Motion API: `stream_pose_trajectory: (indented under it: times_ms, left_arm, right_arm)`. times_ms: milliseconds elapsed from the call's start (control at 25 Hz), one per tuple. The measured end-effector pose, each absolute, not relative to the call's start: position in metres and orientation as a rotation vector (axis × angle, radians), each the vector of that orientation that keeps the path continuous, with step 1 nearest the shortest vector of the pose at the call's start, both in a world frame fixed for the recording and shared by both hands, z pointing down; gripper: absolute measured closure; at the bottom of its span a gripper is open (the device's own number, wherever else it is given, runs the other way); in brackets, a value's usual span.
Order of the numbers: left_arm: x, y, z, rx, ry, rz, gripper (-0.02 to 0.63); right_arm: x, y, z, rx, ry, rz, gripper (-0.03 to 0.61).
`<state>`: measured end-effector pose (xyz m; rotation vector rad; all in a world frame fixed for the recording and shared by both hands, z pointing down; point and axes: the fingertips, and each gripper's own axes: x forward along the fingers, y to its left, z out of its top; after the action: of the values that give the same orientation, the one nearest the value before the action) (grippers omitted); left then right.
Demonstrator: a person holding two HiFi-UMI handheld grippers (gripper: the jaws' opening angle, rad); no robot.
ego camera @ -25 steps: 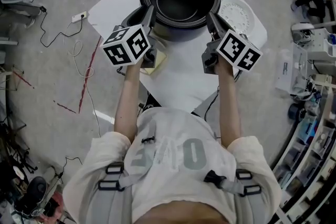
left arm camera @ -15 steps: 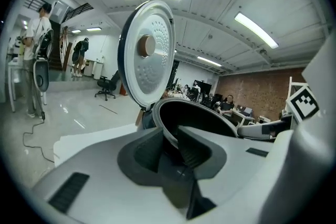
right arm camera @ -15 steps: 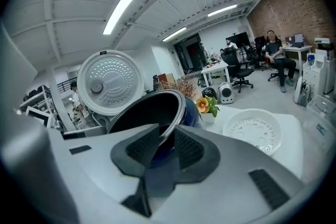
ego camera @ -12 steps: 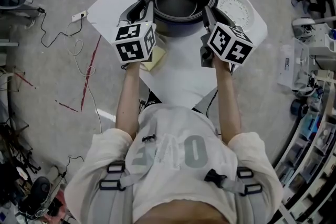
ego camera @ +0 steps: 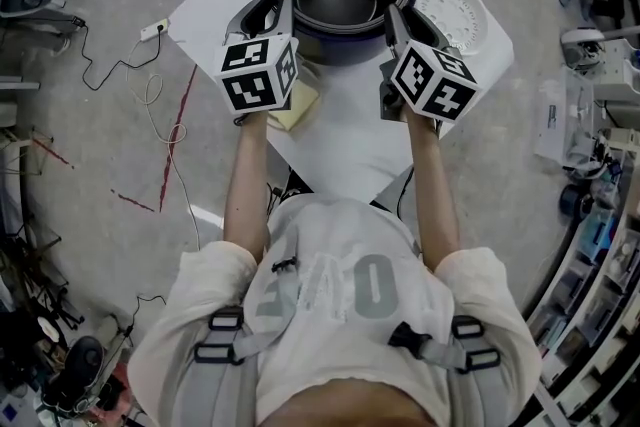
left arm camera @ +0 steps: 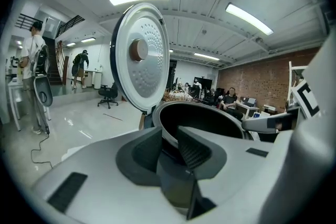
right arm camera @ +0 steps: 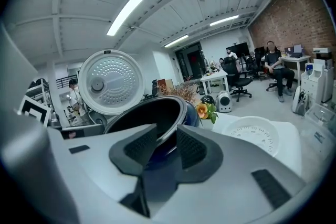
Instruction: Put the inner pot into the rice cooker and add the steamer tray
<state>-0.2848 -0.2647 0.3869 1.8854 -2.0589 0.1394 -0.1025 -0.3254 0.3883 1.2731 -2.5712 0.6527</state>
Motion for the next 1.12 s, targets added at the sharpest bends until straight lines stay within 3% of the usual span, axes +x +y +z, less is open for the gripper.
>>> stream_pose_trajectory:
  times_ms: [480, 840, 1120]
  left_arm:
    - [-0.294, -0.259, 0.37, 1.884, -2.075, 0.082, 0.506]
    - [-0.271, -0.247, 0.31, 2.006, -2.083, -0.084, 0.503]
    - [-0.204, -0.213, 0.265, 2.169, -2.07, -0.189, 0.505]
  right_arm:
    - [-0.108, -0.323, 0.379, 1.233, -2.627, 0.669, 0.371]
    - [-0.07, -0.314, 0.315, 1.341, -2.739, 0.472, 0.371]
    - [-0.02, -0.267, 0.277, 1.395, -2.78, 0.221, 0.371]
